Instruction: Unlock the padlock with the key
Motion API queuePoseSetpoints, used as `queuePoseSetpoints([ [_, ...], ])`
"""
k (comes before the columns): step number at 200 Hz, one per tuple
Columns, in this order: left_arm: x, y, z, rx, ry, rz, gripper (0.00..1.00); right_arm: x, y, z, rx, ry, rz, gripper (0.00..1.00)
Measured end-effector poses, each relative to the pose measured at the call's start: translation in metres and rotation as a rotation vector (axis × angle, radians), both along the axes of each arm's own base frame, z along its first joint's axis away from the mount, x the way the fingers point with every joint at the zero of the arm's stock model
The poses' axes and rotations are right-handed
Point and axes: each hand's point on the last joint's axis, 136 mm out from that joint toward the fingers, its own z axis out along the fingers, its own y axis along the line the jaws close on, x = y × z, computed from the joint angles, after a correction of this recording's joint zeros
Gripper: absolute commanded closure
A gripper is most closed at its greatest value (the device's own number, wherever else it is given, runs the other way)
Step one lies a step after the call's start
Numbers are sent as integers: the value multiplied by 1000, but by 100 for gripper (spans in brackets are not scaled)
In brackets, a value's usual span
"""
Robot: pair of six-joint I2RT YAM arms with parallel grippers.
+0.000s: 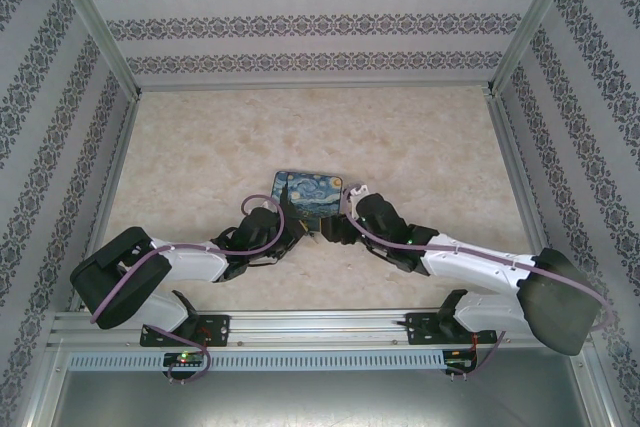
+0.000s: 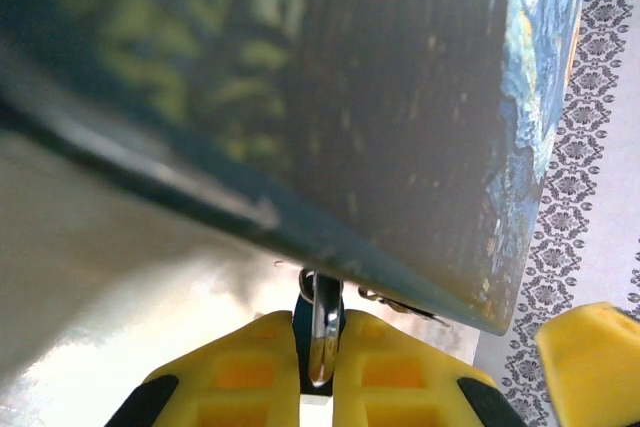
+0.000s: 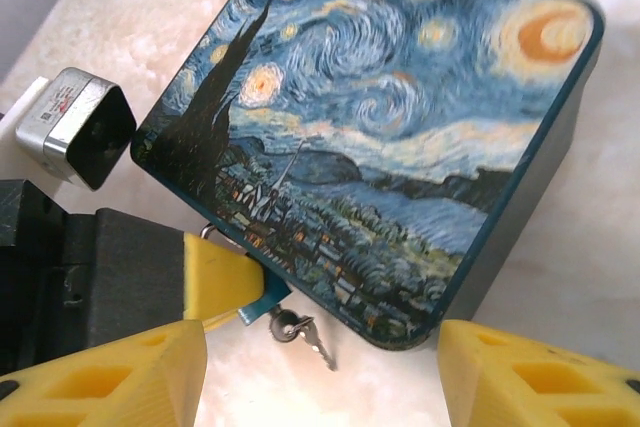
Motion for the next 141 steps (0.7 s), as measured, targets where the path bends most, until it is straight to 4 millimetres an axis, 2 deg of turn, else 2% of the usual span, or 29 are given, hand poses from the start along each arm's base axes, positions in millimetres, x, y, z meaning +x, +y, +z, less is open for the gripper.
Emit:
queuePoseSetpoints([
  [21, 1, -1, -2, 7, -6, -10, 80, -5, 2, -10, 78, 79, -38, 35],
  [35, 1, -2, -5, 15, -8, -15, 71, -6, 4, -16, 113, 122, -62, 33],
  [69, -2, -1, -10, 26, 6, -23, 34, -5, 13, -27, 183, 197, -99, 33],
  [87, -4, 4, -7, 44, 7, -17, 19, -4, 21, -30, 221, 223, -104, 33],
  [107, -6, 14, 3, 68, -4, -1, 9, 0, 27, -35, 242, 243, -113, 33],
  [125, -9, 20, 20, 82, -31, -3, 0, 9, 29, -39, 247, 262, -126, 33],
  [141, -5, 21, 39, 88, -60, -8, 0, 25, 28, -39, 260, 271, -148, 33],
])
